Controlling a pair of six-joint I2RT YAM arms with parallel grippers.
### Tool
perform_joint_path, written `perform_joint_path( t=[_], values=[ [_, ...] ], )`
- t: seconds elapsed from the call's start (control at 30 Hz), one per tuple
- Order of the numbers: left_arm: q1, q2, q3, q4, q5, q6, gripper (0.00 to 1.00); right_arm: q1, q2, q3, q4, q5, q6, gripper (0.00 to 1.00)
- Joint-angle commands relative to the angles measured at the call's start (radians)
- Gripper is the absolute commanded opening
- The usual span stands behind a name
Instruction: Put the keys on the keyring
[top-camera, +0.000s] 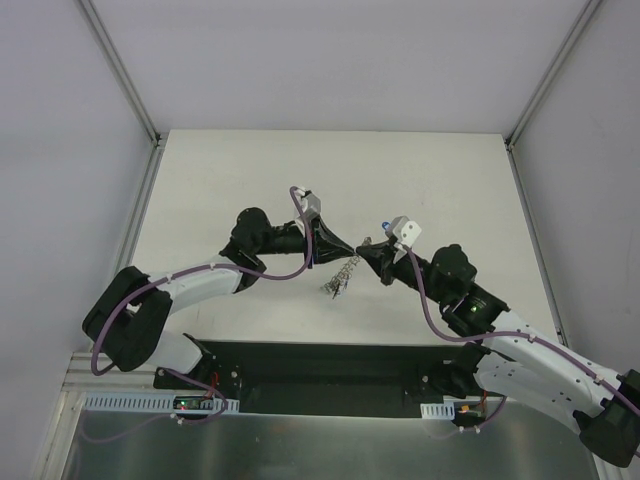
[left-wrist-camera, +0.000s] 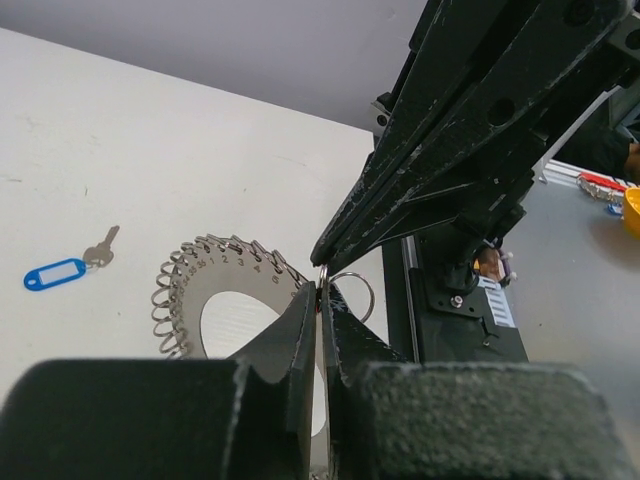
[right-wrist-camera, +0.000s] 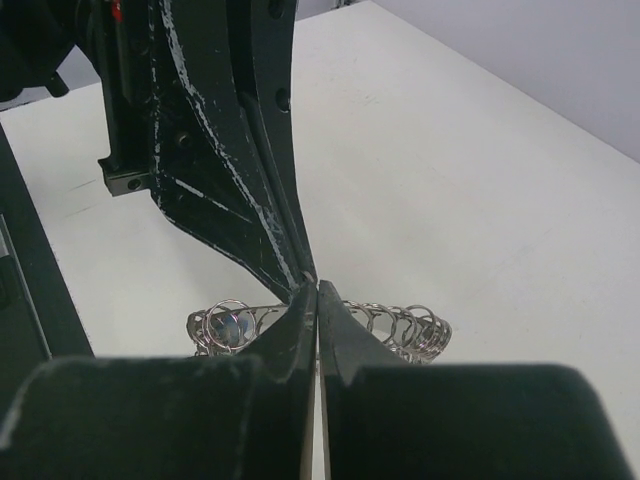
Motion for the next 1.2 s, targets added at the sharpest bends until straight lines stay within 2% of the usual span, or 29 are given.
perform_joint_path(
  t=[0.0,0.07,0.2,0.23,0.3,0.37,0.5,0.8,1.17],
  values=[
    [-0.009,-0.093,0.018,-0.150,-0.013,0.118,0.00,0.002,-0.019,0.033,-0.029,0.021,0.039,0.01],
    [-0.009,-0.128,0.018,-0.254,-0.035,0.199,0.00,-0.001,-0.017,0.045,-0.096,0.029,0.042,0.03],
    [-0.010,-0.219,0.053,-0.533,-0.092,0.339,0.00,-0.015,0.013,0.114,-0.224,0.021,0.039,0.25],
    [-0.012,-0.231,0.066,-0.639,-0.115,0.368,0.00,-0.018,0.016,0.126,-0.248,0.019,0.033,0.29],
    [-0.025,-0.257,0.104,-0.750,-0.144,0.460,0.00,-0.041,0.036,0.166,-0.313,-0.028,0.017,0.36],
    [-0.039,-0.266,0.138,-0.866,-0.162,0.520,0.00,-0.070,0.055,0.198,-0.362,-0.088,-0.007,0.37],
    [-0.045,-0.279,0.153,-0.919,-0.133,0.542,0.00,-0.090,0.119,0.271,-0.422,-0.273,-0.092,0.37],
    [-0.053,-0.279,0.184,-0.985,-0.103,0.563,0.00,-0.094,0.268,0.360,-0.448,-0.536,-0.243,0.36],
    [-0.058,-0.279,0.196,-0.996,-0.060,0.570,0.00,-0.094,0.374,0.393,-0.444,-0.620,-0.322,0.30]
  ],
)
